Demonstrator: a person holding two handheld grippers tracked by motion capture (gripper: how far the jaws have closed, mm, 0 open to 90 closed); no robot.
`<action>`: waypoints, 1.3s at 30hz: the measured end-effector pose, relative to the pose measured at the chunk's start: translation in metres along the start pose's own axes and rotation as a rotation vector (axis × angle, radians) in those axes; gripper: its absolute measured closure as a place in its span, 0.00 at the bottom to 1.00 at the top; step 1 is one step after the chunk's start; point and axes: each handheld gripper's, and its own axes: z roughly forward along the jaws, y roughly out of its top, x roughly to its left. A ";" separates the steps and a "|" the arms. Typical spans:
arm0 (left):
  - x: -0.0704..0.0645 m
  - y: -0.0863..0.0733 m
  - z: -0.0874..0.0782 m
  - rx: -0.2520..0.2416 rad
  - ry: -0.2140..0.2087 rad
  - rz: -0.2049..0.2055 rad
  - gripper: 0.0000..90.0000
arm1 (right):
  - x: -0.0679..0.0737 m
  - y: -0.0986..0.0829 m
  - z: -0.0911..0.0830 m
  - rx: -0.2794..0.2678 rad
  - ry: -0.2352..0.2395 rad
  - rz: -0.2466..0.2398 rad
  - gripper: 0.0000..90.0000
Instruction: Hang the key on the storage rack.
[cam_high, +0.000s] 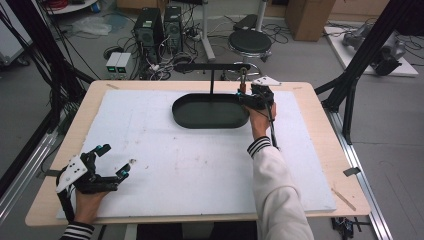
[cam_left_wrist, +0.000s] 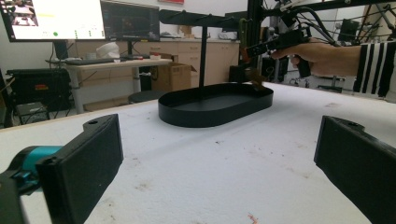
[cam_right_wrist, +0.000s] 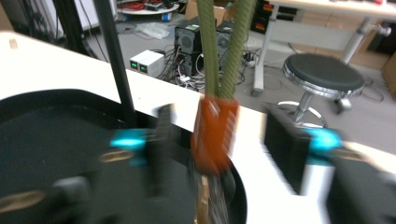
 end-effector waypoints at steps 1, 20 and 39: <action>0.000 0.000 0.000 0.001 -0.002 0.003 0.02 | 0.000 0.000 0.000 0.000 0.000 -0.002 0.26; 0.000 0.000 0.000 0.005 0.006 0.003 0.02 | -0.011 -0.015 -0.121 -0.139 0.273 -0.038 0.00; -0.001 0.000 0.001 0.007 0.006 0.001 0.02 | -0.019 -0.132 -0.204 -0.295 0.262 -0.041 0.00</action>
